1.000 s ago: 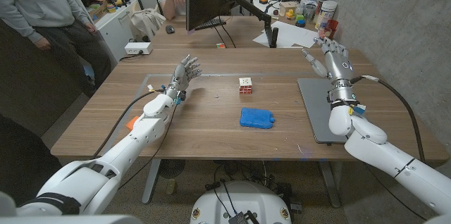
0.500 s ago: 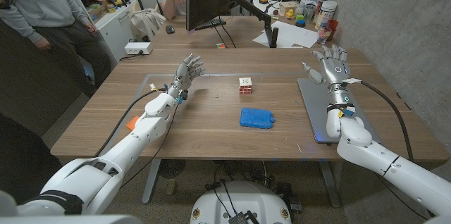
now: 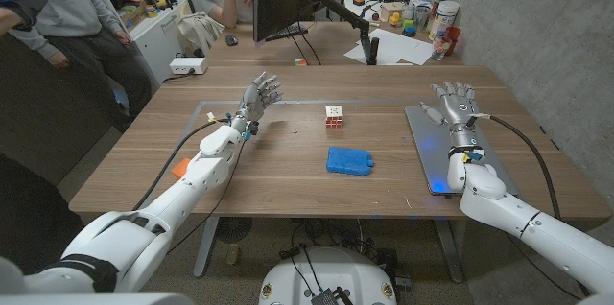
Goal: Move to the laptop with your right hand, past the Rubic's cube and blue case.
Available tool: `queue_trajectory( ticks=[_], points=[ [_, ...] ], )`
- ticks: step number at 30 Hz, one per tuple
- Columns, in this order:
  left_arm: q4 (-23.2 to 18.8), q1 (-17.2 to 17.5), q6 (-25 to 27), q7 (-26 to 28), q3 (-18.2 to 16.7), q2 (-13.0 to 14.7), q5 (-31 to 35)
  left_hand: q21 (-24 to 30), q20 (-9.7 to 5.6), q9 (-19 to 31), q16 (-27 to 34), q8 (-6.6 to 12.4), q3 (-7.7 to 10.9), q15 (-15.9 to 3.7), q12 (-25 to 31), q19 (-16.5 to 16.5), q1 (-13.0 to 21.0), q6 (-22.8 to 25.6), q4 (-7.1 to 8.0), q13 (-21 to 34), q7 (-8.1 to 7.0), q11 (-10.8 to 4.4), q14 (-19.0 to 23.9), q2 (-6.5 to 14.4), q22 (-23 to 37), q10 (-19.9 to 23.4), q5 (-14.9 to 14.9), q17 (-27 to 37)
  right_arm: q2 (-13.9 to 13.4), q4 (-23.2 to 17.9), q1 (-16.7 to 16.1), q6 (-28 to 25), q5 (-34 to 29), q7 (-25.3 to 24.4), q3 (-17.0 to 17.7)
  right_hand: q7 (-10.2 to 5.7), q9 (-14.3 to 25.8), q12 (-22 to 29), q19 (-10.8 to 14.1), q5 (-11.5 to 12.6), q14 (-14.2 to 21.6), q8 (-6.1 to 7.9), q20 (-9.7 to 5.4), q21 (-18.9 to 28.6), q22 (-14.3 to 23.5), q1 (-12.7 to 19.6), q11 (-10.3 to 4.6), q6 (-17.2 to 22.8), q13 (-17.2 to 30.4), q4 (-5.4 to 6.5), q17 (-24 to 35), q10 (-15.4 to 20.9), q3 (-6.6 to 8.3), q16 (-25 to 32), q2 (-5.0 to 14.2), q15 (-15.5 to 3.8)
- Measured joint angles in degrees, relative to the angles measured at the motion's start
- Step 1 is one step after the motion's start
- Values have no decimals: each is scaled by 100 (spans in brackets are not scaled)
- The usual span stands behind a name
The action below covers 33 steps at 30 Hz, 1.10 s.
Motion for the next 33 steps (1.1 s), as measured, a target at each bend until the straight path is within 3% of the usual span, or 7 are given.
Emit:
queue_trajectory(
  ticks=[18,19,33],
  points=[
    [197,-154,0,0,81,-133,0,0,0,0,0,0,0,0,0,0,0,0,0,0,0,0,0,0,0,0,0,0,0,0,0,536,971,-373,0,-19,0,-8,142,0,8,0,-16,89,-1,52,3,-140,-1,0,0,-16,0,-23,-52,-53],
    [198,-159,-35,-107,84,-135,53,0,0,0,0,0,0,0,0,0,0,0,0,0,0,0,0,0,0,0,0,0,95,779,-89,577,1011,-385,80,-19,0,-9,150,0,8,17,-23,89,-1,52,3,-140,-1,0,-1,-16,0,-23,-52,-53],
    [287,-233,-10,-56,116,-161,124,0,0,0,0,0,0,0,0,0,0,0,0,0,0,0,0,0,0,0,0,0,139,1118,74,881,1288,-514,-88,3,15,36,249,-28,39,72,-21,89,-1,-21,19,-55,-1,104,6,89,-56,-23,-56,-83]
  ],
)
